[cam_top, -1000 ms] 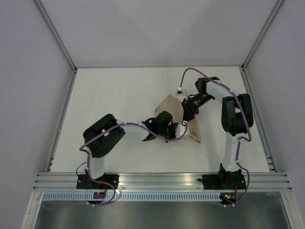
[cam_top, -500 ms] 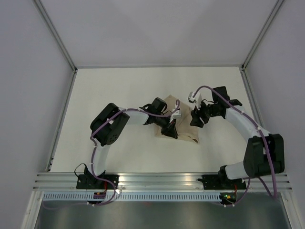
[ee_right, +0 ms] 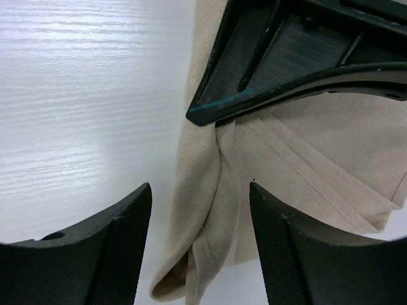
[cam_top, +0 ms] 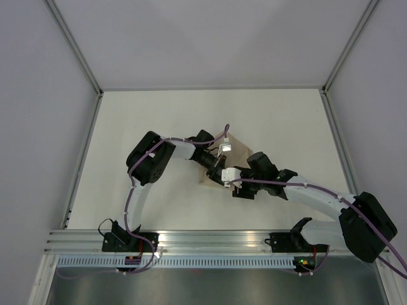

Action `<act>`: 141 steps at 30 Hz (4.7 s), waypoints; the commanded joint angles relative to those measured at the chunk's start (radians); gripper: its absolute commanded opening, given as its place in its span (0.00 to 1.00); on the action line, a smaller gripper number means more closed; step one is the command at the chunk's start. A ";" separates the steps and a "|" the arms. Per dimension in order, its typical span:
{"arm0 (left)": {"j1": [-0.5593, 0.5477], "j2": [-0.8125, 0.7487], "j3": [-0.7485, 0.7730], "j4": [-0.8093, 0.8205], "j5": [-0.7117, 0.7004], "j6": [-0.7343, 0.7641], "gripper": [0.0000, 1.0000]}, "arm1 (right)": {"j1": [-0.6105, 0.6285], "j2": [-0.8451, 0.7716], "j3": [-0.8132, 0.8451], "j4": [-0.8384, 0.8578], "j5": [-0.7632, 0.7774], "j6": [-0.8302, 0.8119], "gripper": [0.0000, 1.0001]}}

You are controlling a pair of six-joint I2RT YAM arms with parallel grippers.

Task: Fold the napkin, place the utensils inside, and roll it up
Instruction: Roll the napkin with the utensil

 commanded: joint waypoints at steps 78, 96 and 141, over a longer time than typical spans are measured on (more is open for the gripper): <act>-0.583 -0.628 -0.646 0.632 -1.537 0.344 0.52 | -0.223 1.261 1.102 -1.062 -0.391 -0.165 0.10; -0.506 -0.450 -0.510 0.414 -1.392 0.310 0.33 | -0.233 1.285 1.121 -1.085 -0.397 -0.177 0.11; -0.115 -0.147 -0.132 -0.097 -0.232 0.120 0.02 | -0.262 -0.066 0.006 0.002 -0.175 0.005 0.77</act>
